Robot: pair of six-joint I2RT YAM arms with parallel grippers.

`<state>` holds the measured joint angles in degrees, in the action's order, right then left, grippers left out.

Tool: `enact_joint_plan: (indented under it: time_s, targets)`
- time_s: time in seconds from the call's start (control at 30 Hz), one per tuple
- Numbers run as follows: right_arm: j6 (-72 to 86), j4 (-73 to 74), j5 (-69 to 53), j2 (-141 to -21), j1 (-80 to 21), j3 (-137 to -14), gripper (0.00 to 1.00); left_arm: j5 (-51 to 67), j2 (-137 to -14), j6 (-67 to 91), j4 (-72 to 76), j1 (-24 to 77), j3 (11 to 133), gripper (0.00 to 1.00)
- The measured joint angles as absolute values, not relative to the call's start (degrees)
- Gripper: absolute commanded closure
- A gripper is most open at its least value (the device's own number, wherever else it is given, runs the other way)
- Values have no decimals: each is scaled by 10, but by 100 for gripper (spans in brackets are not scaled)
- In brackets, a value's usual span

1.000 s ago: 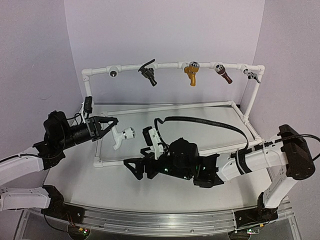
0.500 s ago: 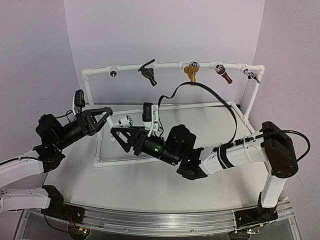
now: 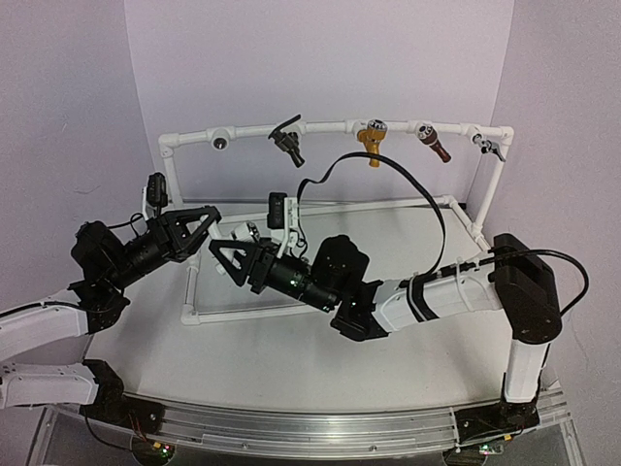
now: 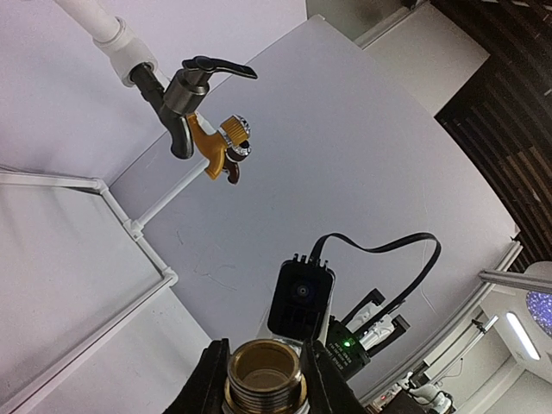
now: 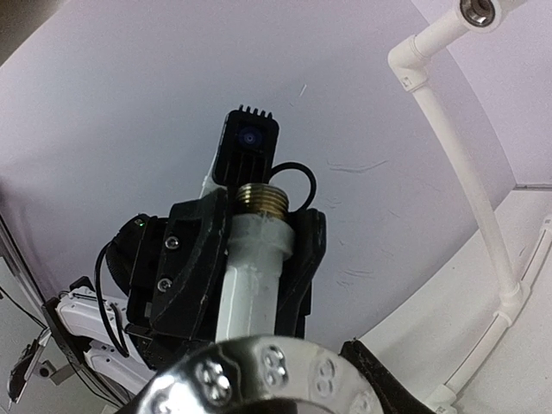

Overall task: Install the water faucets
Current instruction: Pass from the left arm to the right

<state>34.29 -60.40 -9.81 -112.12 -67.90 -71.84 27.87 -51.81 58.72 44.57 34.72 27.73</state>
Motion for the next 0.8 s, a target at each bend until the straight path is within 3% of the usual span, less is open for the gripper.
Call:
enact_joint_plan:
  time_s: [0.13,0.27,0.37,0.6,0.67,0.8]
  targets:
    - [335,-604,-103,-1132,-679,-739,50,282,-520,590,457,347,277,100]
    - [324,-608,-111,-1134,-679,-745,71,283,-520,589,461,347,277,100]
    - [321,-614,-115,-1135,-679,-747,98,283,-520,589,472,347,277,99]
    - [280,-622,-94,-1130,-680,-719,100,280,-509,575,393,348,294,29]
    - [249,-615,-73,-1119,-680,-680,100,262,-495,565,324,348,304,22]
    - [173,-520,-12,-1081,-680,-620,100,206,-452,539,172,343,321,19]
